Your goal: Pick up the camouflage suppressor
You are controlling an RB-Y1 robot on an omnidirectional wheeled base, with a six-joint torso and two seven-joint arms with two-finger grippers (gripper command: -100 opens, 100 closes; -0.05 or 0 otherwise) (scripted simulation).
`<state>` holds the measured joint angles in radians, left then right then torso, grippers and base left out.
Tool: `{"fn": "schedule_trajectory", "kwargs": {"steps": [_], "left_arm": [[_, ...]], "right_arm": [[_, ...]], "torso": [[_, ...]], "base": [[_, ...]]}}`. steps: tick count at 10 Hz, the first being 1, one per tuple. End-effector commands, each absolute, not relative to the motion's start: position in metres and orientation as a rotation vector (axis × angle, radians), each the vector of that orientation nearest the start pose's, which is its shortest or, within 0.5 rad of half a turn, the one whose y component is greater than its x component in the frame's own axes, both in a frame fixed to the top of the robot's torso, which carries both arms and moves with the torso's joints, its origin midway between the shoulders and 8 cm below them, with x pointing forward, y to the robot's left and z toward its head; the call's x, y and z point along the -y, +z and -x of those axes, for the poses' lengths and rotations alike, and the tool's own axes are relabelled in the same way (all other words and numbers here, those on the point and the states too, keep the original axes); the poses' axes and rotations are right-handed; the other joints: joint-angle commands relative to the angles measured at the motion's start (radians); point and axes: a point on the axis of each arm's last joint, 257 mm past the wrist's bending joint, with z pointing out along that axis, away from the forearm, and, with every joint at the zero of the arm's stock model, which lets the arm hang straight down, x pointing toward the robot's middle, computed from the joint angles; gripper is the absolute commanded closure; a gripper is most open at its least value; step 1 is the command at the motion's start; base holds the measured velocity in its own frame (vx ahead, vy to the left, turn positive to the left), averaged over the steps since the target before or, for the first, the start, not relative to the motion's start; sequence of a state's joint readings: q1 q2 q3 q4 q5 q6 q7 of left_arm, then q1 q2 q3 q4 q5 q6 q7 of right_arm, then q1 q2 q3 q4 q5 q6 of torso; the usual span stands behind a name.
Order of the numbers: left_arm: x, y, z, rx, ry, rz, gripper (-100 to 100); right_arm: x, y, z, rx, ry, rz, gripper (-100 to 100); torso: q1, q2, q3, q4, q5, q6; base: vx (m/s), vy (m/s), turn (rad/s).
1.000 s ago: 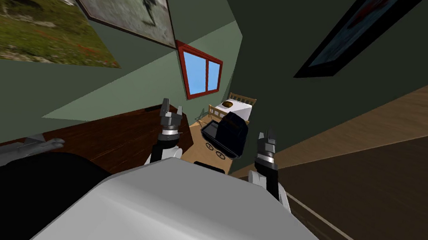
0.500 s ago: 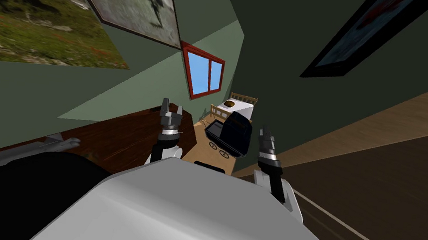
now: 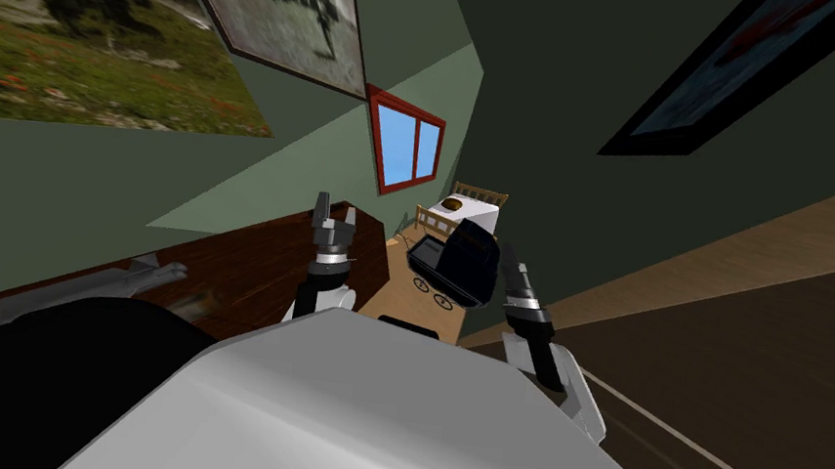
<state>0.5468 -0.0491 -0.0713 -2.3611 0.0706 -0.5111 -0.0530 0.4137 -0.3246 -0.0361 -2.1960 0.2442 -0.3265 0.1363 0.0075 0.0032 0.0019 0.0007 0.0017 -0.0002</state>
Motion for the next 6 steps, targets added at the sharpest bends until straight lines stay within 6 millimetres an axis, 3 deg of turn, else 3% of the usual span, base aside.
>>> {"fn": "schedule_trajectory", "kwargs": {"steps": [1, 6], "left_arm": [[-0.274, 0.048, -0.323, -0.502, -1.358, 0.687, 0], [-0.274, 0.048, -0.323, -0.503, -1.357, 0.687, 0]], "right_arm": [[0.252, -0.029, -0.397, -1.118, 0.884, -0.263, -100], [0.242, -0.051, -0.405, -1.237, 0.806, -0.102, -100]], "torso": [[0.0, 0.0, 0.0, 0.0, 0.0, 0.0], [-0.003, -0.003, -0.002, -0.001, -0.001, 0.0]], "base": [[-0.02, 0.091, 0.035], [-0.008, 0.079, 0.076]]}}
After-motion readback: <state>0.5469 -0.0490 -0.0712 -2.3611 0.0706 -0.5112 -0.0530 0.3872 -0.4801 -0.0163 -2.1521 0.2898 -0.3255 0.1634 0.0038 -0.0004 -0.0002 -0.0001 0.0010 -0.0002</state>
